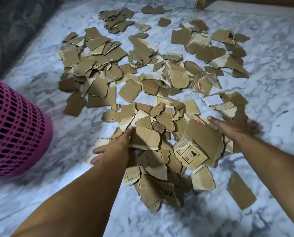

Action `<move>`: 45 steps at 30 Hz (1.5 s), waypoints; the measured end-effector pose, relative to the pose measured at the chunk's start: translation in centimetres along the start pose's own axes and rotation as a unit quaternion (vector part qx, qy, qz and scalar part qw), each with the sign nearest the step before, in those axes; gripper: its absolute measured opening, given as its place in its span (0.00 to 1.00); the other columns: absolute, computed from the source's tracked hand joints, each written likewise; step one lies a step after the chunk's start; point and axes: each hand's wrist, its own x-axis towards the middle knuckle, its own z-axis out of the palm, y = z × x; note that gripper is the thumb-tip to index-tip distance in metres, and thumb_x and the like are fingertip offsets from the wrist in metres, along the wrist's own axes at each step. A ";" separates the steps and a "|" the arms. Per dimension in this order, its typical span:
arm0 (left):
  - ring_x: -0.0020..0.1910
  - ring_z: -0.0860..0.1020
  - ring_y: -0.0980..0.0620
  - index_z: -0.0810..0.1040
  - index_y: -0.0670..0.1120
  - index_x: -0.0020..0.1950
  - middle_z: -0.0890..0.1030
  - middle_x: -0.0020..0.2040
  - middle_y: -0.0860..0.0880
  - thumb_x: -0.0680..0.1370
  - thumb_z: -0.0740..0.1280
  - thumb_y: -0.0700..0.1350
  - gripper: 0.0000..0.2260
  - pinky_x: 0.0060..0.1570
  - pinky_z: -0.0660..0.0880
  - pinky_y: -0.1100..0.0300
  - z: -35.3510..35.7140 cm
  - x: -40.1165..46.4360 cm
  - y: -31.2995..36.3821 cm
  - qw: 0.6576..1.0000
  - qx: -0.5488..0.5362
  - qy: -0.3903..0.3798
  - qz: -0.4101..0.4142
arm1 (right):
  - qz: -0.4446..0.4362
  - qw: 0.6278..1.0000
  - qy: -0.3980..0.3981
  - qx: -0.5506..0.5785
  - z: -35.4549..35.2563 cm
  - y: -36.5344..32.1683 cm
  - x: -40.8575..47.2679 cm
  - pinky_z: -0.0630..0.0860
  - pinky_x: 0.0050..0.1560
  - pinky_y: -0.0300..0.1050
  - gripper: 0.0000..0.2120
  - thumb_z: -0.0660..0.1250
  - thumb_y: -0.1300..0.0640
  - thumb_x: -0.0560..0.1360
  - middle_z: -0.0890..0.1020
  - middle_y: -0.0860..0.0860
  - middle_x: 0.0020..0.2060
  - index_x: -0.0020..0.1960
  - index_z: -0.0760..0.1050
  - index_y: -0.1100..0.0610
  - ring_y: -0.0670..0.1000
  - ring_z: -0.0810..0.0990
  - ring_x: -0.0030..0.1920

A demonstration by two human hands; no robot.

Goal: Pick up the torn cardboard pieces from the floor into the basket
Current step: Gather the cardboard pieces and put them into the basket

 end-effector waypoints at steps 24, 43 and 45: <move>0.43 0.77 0.45 0.69 0.45 0.41 0.77 0.41 0.45 0.60 0.83 0.42 0.23 0.42 0.77 0.51 -4.4 -33.0 13.4 0.984 0.020 -0.153 0.093 | -0.039 0.970 -0.209 0.119 4.1 -3.2 -1.9 0.72 0.67 0.53 0.56 0.84 0.54 0.57 0.74 0.60 0.67 0.77 0.58 0.61 0.60 0.74 0.66; 0.47 0.78 0.43 0.69 0.43 0.51 0.77 0.44 0.44 0.63 0.79 0.35 0.24 0.46 0.79 0.52 -7.5 -33.6 14.8 0.980 -0.021 -0.122 0.157 | -0.042 0.957 -0.228 0.173 2.9 -5.3 -4.3 0.72 0.65 0.52 0.54 0.83 0.57 0.60 0.70 0.56 0.71 0.78 0.57 0.57 0.57 0.72 0.67; 0.46 0.78 0.44 0.71 0.40 0.54 0.79 0.47 0.42 0.64 0.79 0.36 0.24 0.42 0.78 0.55 -9.2 -33.7 16.2 0.978 -0.018 -0.098 0.181 | -0.048 0.959 -0.222 0.169 1.6 -6.5 -4.7 0.75 0.64 0.54 0.50 0.83 0.58 0.60 0.75 0.56 0.65 0.76 0.61 0.57 0.57 0.76 0.63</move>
